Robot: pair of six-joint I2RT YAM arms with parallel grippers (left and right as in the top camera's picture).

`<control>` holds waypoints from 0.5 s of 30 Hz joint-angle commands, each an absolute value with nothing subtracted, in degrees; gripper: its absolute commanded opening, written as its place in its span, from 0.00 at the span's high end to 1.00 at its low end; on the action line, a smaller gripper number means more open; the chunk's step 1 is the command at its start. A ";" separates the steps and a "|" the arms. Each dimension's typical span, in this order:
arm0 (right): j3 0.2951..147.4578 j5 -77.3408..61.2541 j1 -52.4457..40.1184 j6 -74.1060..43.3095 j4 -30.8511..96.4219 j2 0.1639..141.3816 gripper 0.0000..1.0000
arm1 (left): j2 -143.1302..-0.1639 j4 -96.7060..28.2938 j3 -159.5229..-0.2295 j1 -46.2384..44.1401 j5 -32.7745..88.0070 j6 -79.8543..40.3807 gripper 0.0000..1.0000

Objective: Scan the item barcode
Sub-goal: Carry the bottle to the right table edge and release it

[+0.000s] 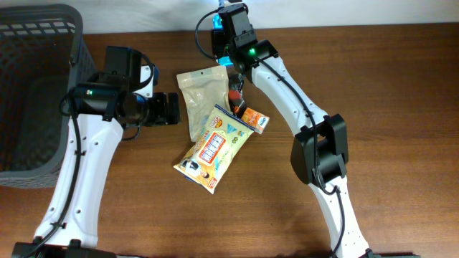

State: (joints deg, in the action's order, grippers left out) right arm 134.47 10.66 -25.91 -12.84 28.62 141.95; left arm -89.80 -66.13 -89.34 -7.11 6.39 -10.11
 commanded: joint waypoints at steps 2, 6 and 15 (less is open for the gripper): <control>138.80 17.50 -23.62 -12.75 33.28 138.28 0.33 | -89.93 -66.02 -89.10 -7.20 6.00 -9.37 0.01; 139.90 18.68 -15.53 -19.35 42.68 134.80 0.33 | -89.93 -66.02 -89.10 -7.20 6.00 -9.37 0.01; 139.90 16.99 18.11 -27.33 66.17 134.19 0.33 | -89.93 -66.02 -89.10 -7.20 6.00 -9.37 0.01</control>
State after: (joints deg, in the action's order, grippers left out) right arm 138.12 15.86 10.92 -26.20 63.77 138.17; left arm -89.80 -66.13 -89.34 -7.11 6.39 -10.09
